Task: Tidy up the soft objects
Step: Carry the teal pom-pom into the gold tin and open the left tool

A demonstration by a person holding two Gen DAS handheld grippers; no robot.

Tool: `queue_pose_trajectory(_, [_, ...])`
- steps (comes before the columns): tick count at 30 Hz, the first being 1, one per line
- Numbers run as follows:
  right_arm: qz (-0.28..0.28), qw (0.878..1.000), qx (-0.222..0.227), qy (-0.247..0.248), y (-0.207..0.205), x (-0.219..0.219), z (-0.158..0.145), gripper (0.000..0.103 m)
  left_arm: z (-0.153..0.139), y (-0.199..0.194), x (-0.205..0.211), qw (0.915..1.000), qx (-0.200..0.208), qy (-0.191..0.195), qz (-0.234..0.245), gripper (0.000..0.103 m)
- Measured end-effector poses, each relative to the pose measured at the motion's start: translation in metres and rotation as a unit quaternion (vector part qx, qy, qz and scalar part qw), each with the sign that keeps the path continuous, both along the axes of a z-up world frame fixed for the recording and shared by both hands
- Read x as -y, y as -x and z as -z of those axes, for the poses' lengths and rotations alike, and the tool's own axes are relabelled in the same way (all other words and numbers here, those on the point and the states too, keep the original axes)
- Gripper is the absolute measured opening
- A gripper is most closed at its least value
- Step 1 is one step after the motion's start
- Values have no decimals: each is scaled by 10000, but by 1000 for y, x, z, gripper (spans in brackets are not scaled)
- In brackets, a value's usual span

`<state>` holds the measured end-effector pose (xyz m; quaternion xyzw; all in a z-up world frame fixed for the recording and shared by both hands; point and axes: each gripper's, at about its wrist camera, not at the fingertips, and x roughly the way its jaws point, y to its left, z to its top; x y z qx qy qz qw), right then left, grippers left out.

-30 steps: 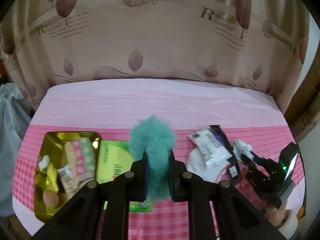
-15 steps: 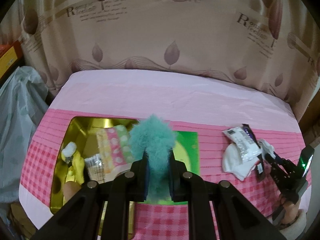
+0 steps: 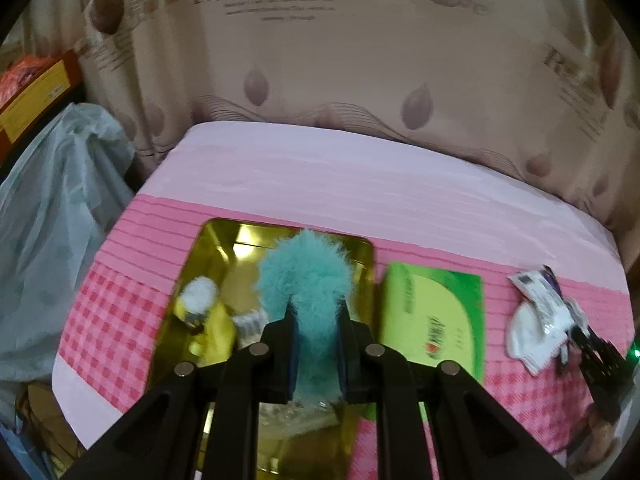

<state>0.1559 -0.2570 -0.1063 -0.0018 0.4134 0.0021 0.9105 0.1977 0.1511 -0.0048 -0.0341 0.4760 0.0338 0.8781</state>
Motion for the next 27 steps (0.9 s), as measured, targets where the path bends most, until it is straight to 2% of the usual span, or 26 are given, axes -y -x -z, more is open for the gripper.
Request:
queue_pose_trajectory(6, [-13, 10000, -4, 36, 0, 0, 1, 28, 9, -17, -21, 9998, -33, -34, -170, 15])
queue_pose_trajectory(19, [-8, 10000, -1, 39, 0, -1, 1, 28, 46, -46, -41, 9980, -444, -179, -412, 18])
queue_pose_trajectory(27, [-21, 10000, -11, 70, 0, 0, 2, 28, 57, -50, -45, 9973, -538, -211, -447, 30])
